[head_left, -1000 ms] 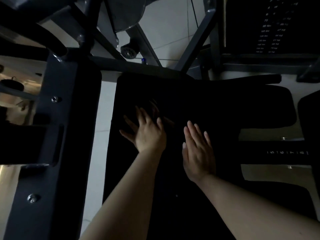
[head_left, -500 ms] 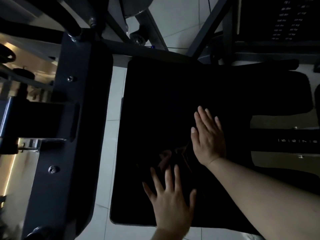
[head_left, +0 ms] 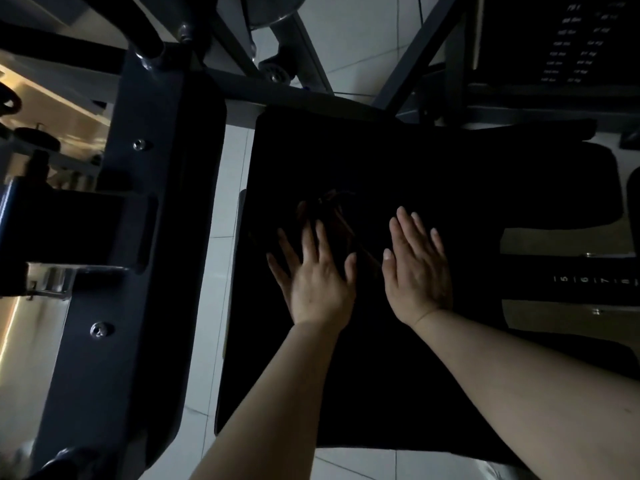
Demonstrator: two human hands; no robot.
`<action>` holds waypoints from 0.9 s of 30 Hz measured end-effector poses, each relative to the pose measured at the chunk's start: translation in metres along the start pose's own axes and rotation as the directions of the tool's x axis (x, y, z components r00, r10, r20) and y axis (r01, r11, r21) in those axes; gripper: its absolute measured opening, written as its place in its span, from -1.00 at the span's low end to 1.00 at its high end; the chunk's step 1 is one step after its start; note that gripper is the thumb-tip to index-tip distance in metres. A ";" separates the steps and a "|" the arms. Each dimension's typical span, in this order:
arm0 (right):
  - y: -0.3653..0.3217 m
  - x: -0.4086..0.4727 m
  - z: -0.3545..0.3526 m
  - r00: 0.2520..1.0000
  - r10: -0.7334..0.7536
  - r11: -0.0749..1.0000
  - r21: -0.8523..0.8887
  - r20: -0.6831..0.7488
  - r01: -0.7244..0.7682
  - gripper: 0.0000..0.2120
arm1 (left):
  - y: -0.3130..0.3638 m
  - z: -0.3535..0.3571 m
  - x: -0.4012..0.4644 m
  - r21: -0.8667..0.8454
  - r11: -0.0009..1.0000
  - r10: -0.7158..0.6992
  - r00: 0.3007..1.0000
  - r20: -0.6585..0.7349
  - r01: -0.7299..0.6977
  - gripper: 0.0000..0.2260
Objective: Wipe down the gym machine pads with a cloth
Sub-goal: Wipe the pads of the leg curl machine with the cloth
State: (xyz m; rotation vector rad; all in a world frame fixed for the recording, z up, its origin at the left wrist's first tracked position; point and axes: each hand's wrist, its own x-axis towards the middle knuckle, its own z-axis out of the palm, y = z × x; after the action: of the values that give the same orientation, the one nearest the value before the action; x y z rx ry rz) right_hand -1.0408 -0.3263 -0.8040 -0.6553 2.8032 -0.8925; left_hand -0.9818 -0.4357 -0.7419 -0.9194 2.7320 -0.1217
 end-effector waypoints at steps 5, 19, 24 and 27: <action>0.000 -0.001 0.001 0.999 0.011 0.999 -0.037 0.031 -0.010 -0.43 | -0.041 0.031 -0.094 0.069 0.997 0.033 0.999 -0.017 -0.032 -0.39; -0.003 -0.001 -0.002 0.999 0.009 0.997 -0.078 0.049 -0.005 -0.41 | -0.031 -0.017 0.041 0.052 0.982 -0.181 0.983 -0.010 0.181 -0.35; -0.002 -0.003 -0.004 0.997 0.005 0.998 -0.061 0.072 -0.001 -0.42 | -0.040 -0.006 0.016 0.038 0.991 -0.126 0.990 -0.059 0.128 -0.33; -0.003 -0.002 -0.005 0.998 0.010 0.999 -0.048 0.058 -0.007 -0.48 | -0.048 0.010 -0.036 0.055 0.994 -0.091 0.991 -0.093 0.097 -0.34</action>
State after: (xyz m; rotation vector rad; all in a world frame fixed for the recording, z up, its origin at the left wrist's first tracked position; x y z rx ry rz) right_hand -1.0390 -0.3244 -0.7980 -0.6640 2.7810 -0.7943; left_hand -0.9234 -0.4521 -0.7363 -1.0504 2.7503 -0.2665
